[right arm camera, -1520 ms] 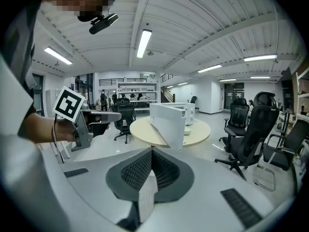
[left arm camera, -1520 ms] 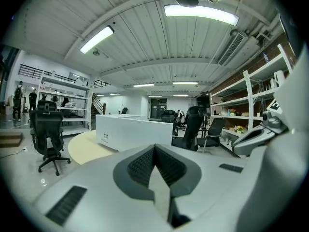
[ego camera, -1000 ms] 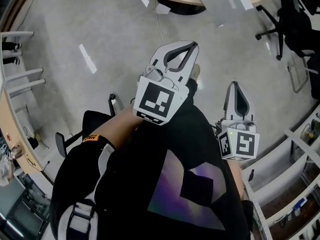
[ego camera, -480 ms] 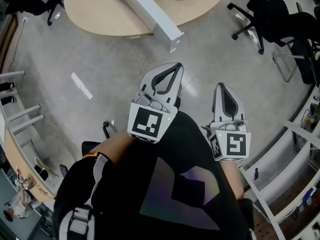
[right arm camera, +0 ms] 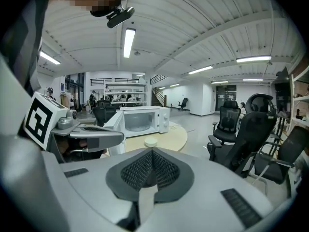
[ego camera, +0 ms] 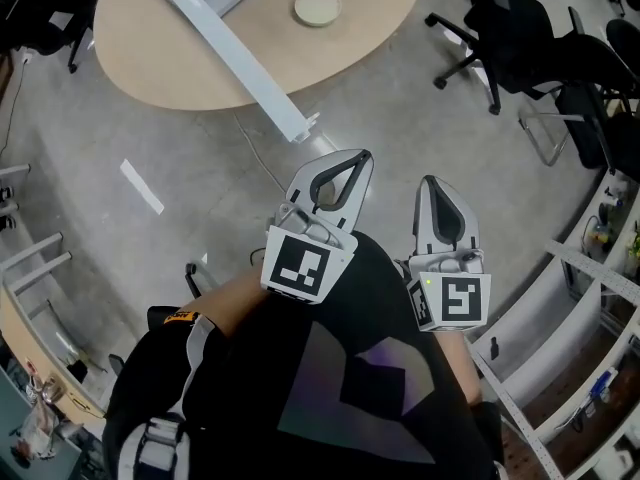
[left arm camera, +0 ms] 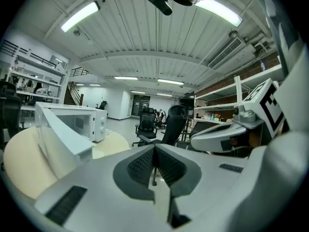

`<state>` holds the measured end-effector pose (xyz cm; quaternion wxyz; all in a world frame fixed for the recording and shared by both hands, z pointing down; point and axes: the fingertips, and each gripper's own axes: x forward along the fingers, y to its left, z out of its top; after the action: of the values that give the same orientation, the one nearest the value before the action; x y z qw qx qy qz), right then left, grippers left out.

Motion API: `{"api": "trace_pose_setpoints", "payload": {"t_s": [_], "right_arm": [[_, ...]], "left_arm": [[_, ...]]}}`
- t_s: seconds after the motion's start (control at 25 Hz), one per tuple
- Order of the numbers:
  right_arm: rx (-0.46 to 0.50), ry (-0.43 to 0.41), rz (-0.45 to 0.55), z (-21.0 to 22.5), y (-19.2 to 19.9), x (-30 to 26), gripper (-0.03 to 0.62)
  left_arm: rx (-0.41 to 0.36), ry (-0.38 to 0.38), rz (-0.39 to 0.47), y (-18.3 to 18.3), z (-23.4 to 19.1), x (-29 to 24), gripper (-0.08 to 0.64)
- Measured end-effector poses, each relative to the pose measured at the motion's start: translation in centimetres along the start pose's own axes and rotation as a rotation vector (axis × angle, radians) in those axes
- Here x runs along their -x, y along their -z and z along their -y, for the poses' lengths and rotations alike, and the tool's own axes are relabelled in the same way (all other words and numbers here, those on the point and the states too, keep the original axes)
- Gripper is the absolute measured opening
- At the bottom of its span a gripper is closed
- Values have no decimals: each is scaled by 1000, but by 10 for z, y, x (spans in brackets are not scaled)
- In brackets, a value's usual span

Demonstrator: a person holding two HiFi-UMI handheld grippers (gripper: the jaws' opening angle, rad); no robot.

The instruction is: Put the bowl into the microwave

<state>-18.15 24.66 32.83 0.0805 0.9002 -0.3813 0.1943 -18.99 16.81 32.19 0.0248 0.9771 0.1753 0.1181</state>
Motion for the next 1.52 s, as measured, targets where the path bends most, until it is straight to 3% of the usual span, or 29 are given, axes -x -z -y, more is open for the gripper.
{"api": "trace_pose_setpoints", "payload": {"t_s": [0.24, 0.4, 0.68, 1.0, 1.52], "right_arm": [[2, 21, 21, 26, -8, -13, 14], [23, -11, 29, 21, -19, -23, 15], [64, -72, 40, 21, -28, -36, 14], [78, -179, 50, 43, -30, -66, 14], [152, -465, 103, 113, -65, -115, 15]], "left_arm": [[-5, 24, 10, -13, 2, -25, 44], [-14, 38, 35, -28, 4, -30, 44], [15, -26, 77, -38, -2, -32, 44], [5, -148, 79, -40, -17, -60, 44], [49, -462, 58, -61, -29, -133, 44]]}}
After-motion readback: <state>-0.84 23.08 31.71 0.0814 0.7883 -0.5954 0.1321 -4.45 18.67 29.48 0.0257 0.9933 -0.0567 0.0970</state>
